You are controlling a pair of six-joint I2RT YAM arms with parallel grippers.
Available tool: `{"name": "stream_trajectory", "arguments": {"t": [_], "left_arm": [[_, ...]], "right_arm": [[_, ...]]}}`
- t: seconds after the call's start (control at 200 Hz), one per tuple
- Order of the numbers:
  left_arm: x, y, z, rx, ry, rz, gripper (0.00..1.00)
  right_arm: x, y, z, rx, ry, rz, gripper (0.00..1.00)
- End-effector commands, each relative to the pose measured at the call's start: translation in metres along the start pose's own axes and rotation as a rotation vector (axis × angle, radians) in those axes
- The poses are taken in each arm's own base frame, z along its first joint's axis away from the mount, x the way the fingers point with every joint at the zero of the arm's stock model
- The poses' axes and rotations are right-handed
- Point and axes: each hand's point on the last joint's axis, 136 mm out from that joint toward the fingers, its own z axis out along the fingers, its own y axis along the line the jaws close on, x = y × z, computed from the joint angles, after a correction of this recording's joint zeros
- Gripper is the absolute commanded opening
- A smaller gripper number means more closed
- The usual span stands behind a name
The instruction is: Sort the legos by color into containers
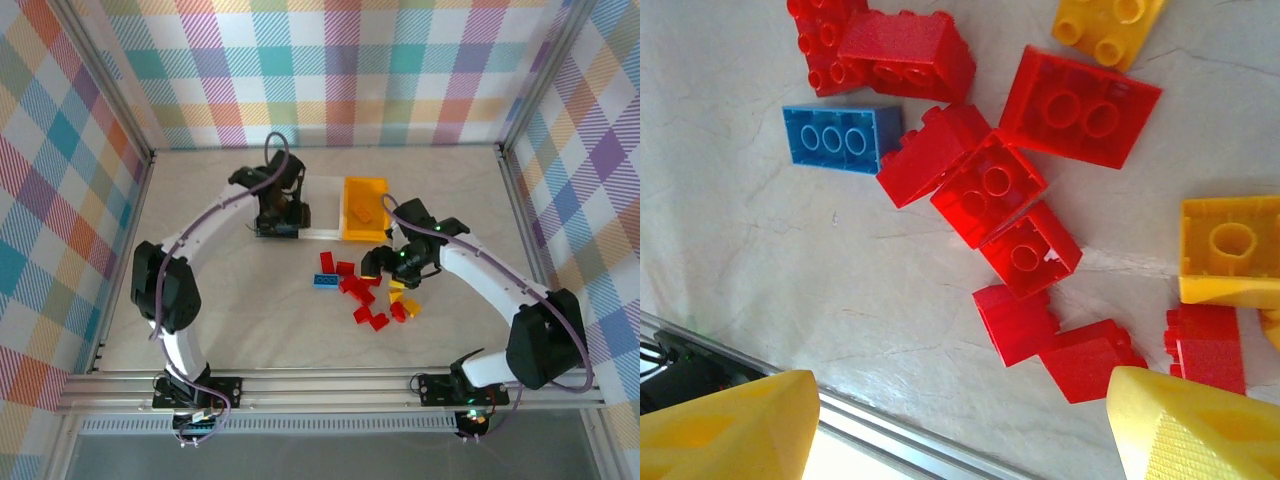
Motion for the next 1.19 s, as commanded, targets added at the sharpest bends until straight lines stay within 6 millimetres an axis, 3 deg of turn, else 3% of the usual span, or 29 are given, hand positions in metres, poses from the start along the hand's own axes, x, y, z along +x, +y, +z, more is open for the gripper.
{"name": "stream_trajectory", "arguments": {"t": [0.0, 0.13, 0.265, 0.445, 0.62, 0.775, 0.865, 1.02, 1.055, 1.19], "left_arm": [[-0.019, 0.017, 0.014, -0.009, 0.048, -0.005, 0.61], [-0.054, 0.037, 0.035, -0.011, 0.038, -0.081, 0.61], [-0.075, 0.043, 0.061, -0.010, 0.047, -0.118, 0.61], [-0.085, 0.053, 0.089, -0.019, 0.064, -0.161, 0.61], [-0.087, 0.063, 0.098, -0.014, 0.073, -0.191, 0.66], [-0.087, 0.064, 0.097, -0.011, 0.076, -0.191, 0.78], [-0.089, 0.064, 0.091, -0.005, 0.064, -0.189, 0.91], [-0.093, 0.064, 0.075, 0.010, 0.042, -0.190, 0.93], [-0.093, 0.063, 0.070, 0.014, 0.037, -0.190, 1.00], [-0.095, 0.062, 0.049, 0.029, 0.005, -0.189, 1.00]], "right_arm": [[-0.002, 0.007, 0.000, -0.002, 0.001, -0.016, 0.76], [-0.003, 0.007, 0.001, 0.000, 0.004, -0.016, 0.76], [-0.002, 0.007, 0.002, 0.007, 0.021, -0.021, 0.76], [0.003, 0.004, 0.009, 0.028, 0.055, -0.031, 0.76], [0.004, 0.003, 0.017, 0.050, 0.072, -0.043, 0.76], [0.007, 0.001, 0.023, 0.095, 0.101, -0.097, 0.75], [0.010, -0.001, 0.028, 0.135, 0.115, -0.137, 0.75], [0.015, -0.005, 0.039, 0.193, 0.135, -0.204, 0.72], [0.016, -0.009, 0.041, 0.219, 0.139, -0.223, 0.72], [0.021, -0.018, 0.050, 0.279, 0.156, -0.283, 0.71]]}}
